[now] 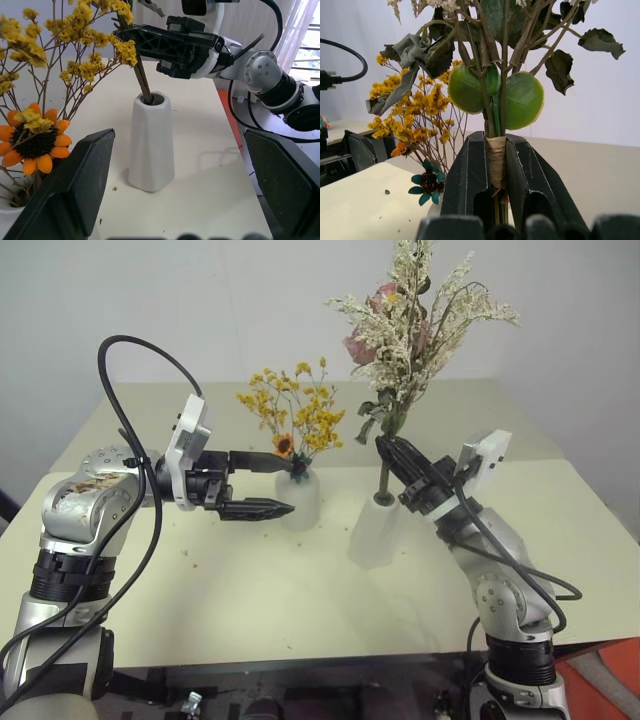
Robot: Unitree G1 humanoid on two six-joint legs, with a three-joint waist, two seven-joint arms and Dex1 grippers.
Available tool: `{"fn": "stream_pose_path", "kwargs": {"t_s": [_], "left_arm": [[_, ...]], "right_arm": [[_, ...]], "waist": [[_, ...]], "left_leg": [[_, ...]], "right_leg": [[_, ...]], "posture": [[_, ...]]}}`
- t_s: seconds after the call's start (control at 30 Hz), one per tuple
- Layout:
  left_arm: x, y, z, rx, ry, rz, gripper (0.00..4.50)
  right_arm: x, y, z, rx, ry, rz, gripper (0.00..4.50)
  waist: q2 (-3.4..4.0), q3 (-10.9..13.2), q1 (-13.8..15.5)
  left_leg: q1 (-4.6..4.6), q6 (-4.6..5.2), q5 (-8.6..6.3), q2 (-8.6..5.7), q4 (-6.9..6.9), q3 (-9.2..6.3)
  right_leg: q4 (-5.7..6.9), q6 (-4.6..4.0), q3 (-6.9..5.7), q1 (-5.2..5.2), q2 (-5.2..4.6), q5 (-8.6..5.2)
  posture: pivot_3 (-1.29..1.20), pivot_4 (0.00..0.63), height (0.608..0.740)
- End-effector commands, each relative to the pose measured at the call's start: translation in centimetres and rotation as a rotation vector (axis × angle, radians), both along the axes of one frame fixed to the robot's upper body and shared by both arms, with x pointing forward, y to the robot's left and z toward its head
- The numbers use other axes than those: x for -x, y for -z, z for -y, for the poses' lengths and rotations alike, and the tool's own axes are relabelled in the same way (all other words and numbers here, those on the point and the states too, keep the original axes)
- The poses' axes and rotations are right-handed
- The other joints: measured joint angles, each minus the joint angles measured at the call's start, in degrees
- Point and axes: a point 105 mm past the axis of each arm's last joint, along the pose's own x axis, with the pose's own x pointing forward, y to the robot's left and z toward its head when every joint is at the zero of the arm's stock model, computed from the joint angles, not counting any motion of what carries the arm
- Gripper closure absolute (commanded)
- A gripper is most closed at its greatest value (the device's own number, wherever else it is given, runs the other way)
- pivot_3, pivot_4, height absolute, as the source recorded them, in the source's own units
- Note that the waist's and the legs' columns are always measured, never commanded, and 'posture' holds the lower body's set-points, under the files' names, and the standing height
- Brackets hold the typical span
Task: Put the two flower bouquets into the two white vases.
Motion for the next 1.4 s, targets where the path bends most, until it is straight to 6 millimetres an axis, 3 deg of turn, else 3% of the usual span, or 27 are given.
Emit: {"fn": "stream_pose_path", "kwargs": {"t_s": [0.03,0.07,0.47,0.5,0.93,1.23,1.4], "left_arm": [[0.3,-0.9,-0.2,-0.010,-0.006,0.043,0.00],[0.3,-0.9,-0.3,-0.011,-0.006,0.043,0.00],[0.3,-1.0,-0.5,-0.016,-0.011,0.052,0.00],[0.3,-1.0,-0.5,-0.016,-0.013,0.052,0.00],[0.0,-0.8,-0.3,-0.007,-0.008,0.050,0.00],[0.0,-1.0,-0.3,-0.010,-0.009,0.060,0.00],[0.1,-0.9,-0.3,-0.003,-0.017,0.064,0.00]], "right_arm": [[0.9,-1.2,0.5,-0.010,0.024,0.078,4.26],[0.8,-1.1,0.5,-0.008,0.027,0.075,4.26],[1.8,-0.3,1.9,0.041,0.065,0.084,0.17],[1.9,-0.2,2.0,0.052,0.063,0.085,0.03],[1.7,1.2,2.1,0.104,0.049,0.017,0.03],[0.7,0.3,0.6,0.158,-0.018,-0.020,0.03],[-0.7,-0.2,0.5,0.176,-0.026,-0.124,0.03]], "waist": [[0.00,0.0,0.0],[0.00,0.0,0.0],[0.00,0.0,0.1],[0.00,0.0,0.1],[0.00,0.0,0.1],[0.00,0.0,0.1],[0.00,0.0,0.1]], "left_leg": [[0.00,0.00,0.00,0.00,0.00,0.00],[0.00,0.00,0.00,0.00,0.00,0.00],[-0.01,0.00,0.00,-0.01,0.00,0.00],[-0.02,0.00,0.00,0.00,0.00,0.00],[0.00,0.00,0.00,-0.01,0.00,0.01],[0.00,0.00,0.00,-0.01,0.00,0.01],[0.00,0.00,0.00,-0.01,0.00,0.00]], "right_leg": [[0.00,0.00,0.00,0.00,0.00,0.00],[-0.01,0.00,0.00,0.00,0.00,0.00],[-0.01,0.00,0.00,0.00,-0.01,0.00],[-0.02,0.00,0.00,0.00,-0.01,-0.01],[-0.03,0.00,0.01,0.02,-0.01,-0.01],[-0.03,0.00,0.00,0.02,-0.01,-0.01],[-0.02,0.00,0.01,0.02,-0.01,0.00]], "posture": [[0.00,0.150,0.740],[0.00,0.150,0.740],[0.00,0.150,0.740],[0.00,0.150,0.740],[0.00,0.150,0.740],[0.00,0.150,0.740],[0.00,0.150,0.740]]}}
